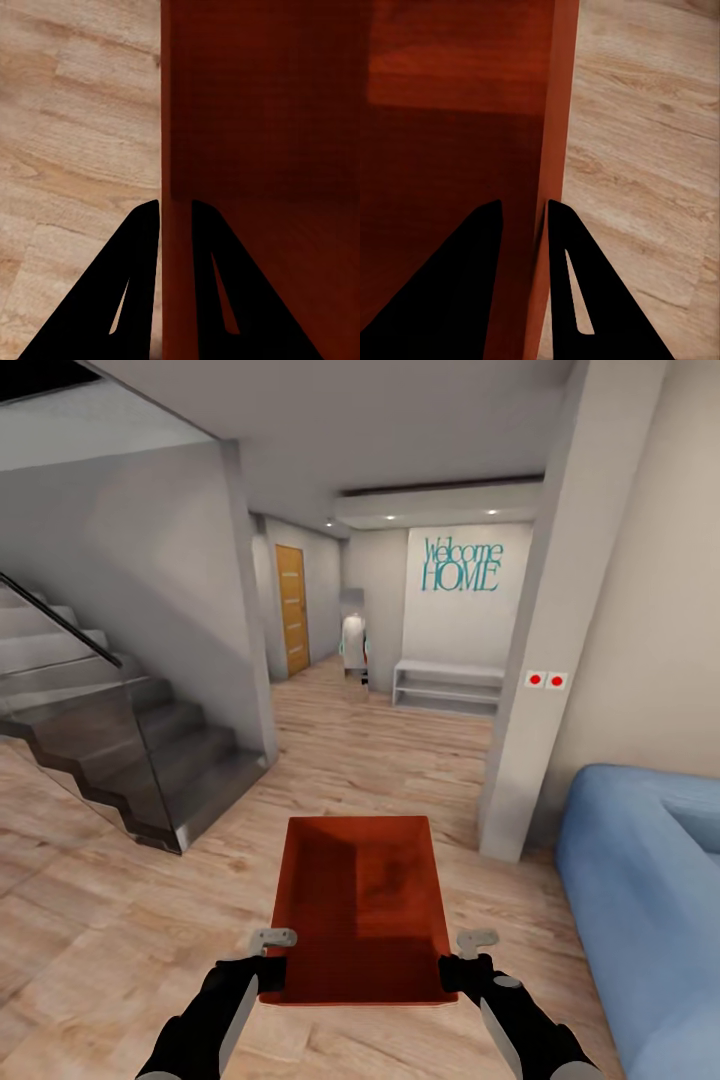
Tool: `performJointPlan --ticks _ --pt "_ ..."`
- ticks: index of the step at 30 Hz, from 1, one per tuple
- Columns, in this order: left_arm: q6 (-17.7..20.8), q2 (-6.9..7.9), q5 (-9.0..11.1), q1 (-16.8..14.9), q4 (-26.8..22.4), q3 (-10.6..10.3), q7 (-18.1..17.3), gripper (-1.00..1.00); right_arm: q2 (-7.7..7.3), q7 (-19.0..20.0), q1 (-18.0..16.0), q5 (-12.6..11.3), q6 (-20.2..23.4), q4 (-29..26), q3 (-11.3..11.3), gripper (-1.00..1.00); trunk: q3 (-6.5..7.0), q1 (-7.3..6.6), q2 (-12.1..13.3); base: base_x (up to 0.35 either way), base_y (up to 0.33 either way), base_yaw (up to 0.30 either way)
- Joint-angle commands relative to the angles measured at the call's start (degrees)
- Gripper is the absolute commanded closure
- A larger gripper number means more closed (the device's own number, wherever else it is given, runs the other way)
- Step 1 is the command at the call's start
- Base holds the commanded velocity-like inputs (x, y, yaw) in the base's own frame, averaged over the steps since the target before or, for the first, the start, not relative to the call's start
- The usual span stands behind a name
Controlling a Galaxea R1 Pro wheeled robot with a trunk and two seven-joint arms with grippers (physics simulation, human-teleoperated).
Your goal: Move the two storage containers from the living room to the garage. In the garage, place one container on the floor and stack the other container on top of it (either order is fine).
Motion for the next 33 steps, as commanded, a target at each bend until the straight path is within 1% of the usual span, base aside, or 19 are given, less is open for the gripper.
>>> performJointPlan --ticks 1,33 --pt "0.4 0.75 -2.5 0.0 0.0 0.2 0.6 1.00 -0.06 -0.1 -0.1 0.2 -0.4 -0.4 0.0 1.00 -0.12 0.06 -0.1 0.327 0.000 0.000" --pt "0.4 0.75 -2.5 0.0 0.0 0.2 0.6 1.00 -0.06 0.0 -0.1 0.3 -0.3 -0.4 0.0 1.00 -0.12 0.06 -0.1 0.327 0.000 0.000"
